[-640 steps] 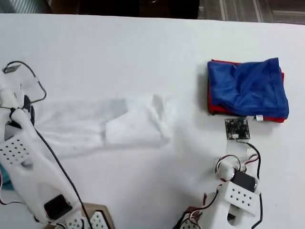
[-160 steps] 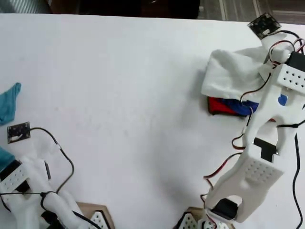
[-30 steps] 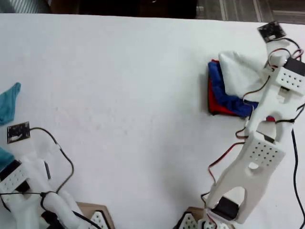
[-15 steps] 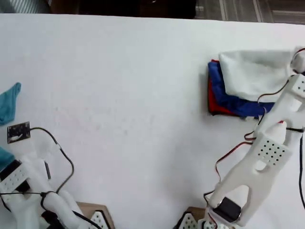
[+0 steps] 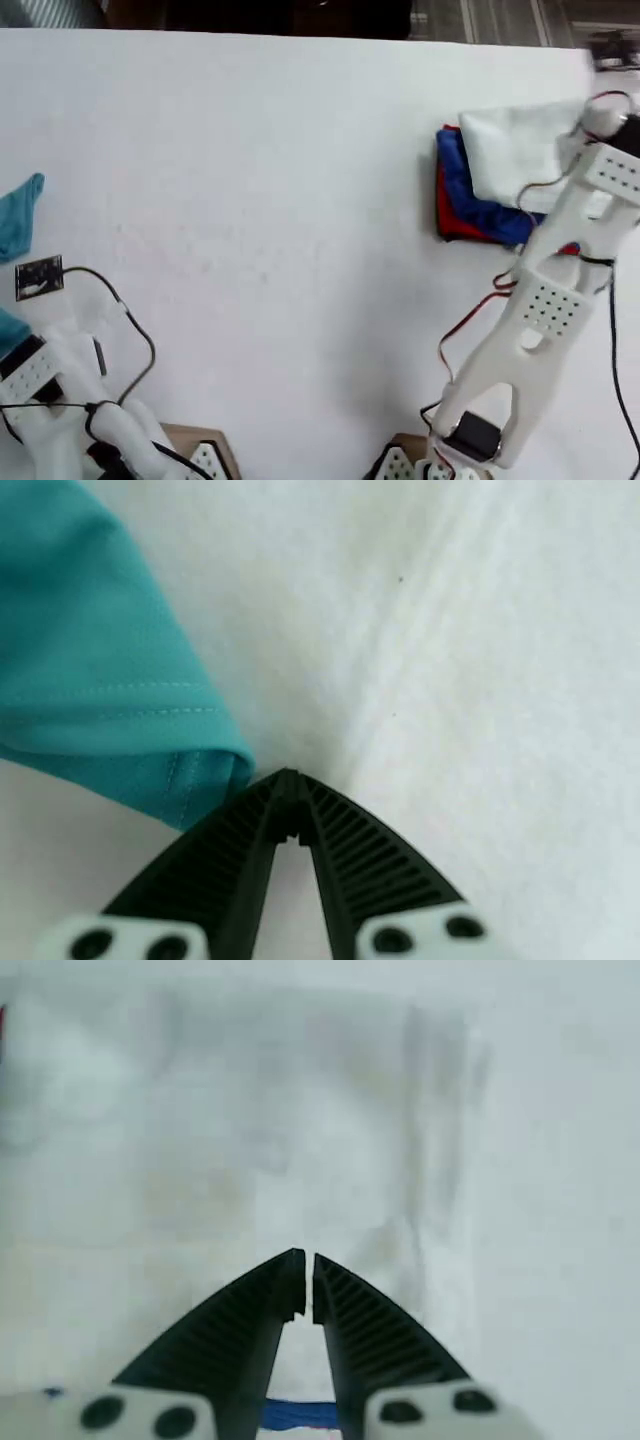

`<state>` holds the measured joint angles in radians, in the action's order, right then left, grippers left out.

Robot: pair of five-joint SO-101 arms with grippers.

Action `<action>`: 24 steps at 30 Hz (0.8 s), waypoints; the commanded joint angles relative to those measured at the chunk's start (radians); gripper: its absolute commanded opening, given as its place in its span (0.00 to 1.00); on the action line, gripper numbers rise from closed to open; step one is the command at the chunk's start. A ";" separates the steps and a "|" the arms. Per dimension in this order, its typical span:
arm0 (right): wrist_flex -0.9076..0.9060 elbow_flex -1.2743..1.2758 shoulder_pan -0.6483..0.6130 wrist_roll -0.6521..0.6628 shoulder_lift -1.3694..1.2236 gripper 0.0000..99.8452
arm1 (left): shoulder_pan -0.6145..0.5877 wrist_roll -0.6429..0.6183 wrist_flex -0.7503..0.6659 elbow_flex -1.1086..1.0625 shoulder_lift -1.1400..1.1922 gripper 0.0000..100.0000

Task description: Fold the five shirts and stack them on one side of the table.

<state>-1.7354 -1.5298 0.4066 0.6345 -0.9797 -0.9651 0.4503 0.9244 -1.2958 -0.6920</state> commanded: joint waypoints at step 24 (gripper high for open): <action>0.114 1.171 -0.234 0.066 0.911 0.17 | -0.006 -0.005 -0.012 -0.002 -0.017 0.03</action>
<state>-1.6970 -0.4112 0.1765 0.6989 -0.1818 -0.9651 0.4503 0.9244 -1.2958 -0.6920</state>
